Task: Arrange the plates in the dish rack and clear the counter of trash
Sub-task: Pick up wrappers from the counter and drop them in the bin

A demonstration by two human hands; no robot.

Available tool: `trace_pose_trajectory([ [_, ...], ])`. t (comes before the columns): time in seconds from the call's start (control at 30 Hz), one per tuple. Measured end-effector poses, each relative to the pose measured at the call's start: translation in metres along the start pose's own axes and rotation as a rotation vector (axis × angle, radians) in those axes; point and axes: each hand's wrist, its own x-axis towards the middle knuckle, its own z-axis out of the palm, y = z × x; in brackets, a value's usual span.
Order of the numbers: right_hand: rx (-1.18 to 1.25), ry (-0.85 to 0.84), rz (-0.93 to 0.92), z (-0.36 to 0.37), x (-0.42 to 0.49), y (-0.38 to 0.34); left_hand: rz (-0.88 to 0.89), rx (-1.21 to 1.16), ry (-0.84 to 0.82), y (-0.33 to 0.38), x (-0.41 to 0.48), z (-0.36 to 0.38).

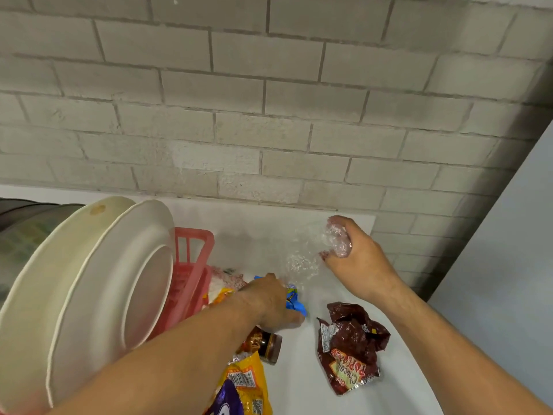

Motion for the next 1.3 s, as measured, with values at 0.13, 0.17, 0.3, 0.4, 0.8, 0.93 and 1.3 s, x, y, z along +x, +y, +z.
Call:
trace_pose_trajectory([
  [0.13,-0.012,-0.043,0.024,0.001,0.001,0.005,-0.04,0.006,0.018,0.004,0.013,0.013],
  [0.17,-0.009,-0.041,0.032,0.001,0.001,0.006,-0.034,0.052,0.028,0.006,0.016,0.017],
  [0.3,-0.154,0.108,-0.027,0.001,0.006,0.007,0.004,0.077,0.09,0.015,0.026,0.023],
  [0.4,-0.15,0.136,-0.038,-0.002,0.008,0.009,0.037,0.042,0.139,0.018,0.026,0.024],
  [0.8,0.08,0.272,-0.005,-0.006,0.011,-0.007,0.107,-0.164,0.397,0.001,0.0,-0.03],
  [0.93,0.087,0.17,0.007,-0.01,0.004,-0.017,0.114,-0.175,0.434,-0.004,-0.018,-0.041],
  [1.3,-0.076,0.106,-0.023,-0.021,-0.011,-0.028,0.175,-0.032,0.556,-0.008,-0.042,-0.061],
])
